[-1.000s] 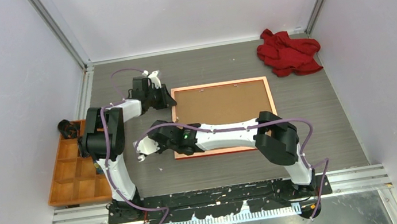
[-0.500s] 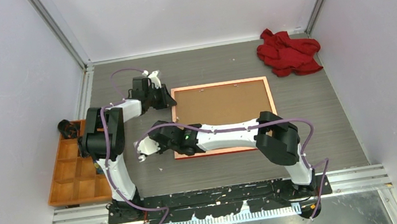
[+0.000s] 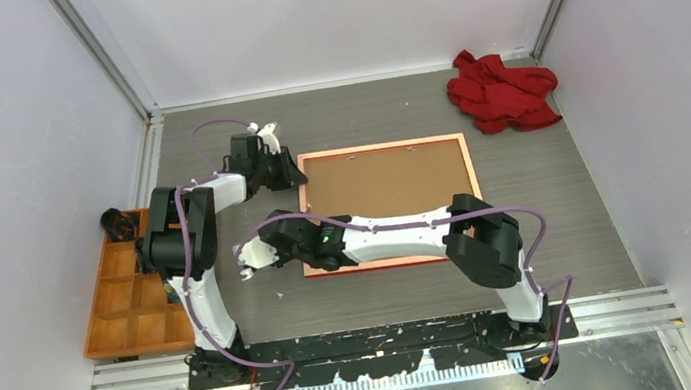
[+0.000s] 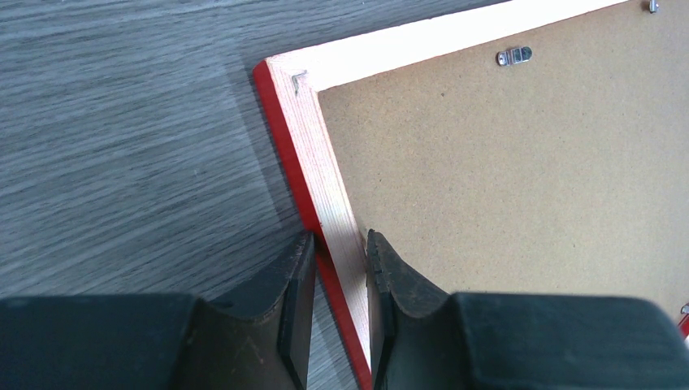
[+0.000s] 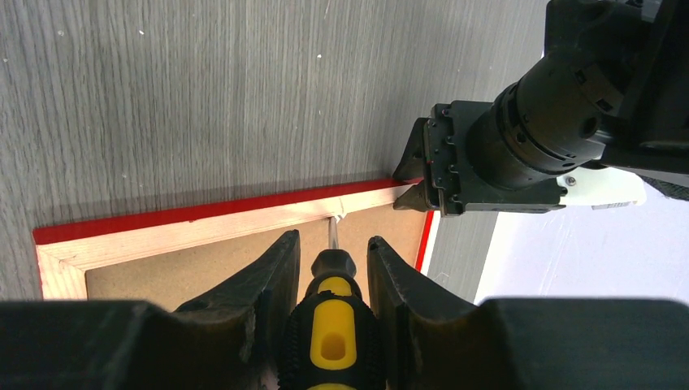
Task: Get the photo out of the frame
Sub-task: Release the photo frame item from the photo frame.
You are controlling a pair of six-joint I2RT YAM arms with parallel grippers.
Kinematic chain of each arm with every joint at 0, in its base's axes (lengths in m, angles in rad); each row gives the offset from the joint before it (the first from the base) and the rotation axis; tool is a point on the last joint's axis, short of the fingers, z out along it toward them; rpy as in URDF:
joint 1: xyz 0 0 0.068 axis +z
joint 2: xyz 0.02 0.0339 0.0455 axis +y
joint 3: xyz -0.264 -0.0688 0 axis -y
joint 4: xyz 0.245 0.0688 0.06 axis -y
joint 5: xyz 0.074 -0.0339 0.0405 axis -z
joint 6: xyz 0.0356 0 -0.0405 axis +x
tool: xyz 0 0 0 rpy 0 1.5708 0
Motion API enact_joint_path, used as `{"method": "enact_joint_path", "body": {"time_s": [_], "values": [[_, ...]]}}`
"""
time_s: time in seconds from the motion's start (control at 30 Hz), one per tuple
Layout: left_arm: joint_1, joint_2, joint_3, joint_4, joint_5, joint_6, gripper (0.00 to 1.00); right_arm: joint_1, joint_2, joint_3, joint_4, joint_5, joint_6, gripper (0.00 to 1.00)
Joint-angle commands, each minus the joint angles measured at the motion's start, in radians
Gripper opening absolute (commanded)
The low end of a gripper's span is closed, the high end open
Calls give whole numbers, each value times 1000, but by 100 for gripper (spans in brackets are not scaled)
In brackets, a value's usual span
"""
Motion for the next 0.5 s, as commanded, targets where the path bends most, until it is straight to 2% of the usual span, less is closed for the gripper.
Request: {"method": "enact_joint_path", "body": {"time_s": [0.0, 0.47], "values": [[-1, -1, -27, -28, 48, 34, 23, -29, -26, -13, -71, 15, 54, 1], [-1, -8, -38, -14, 51, 37, 23, -29, -45, -35, -76, 15, 105, 1]]}}
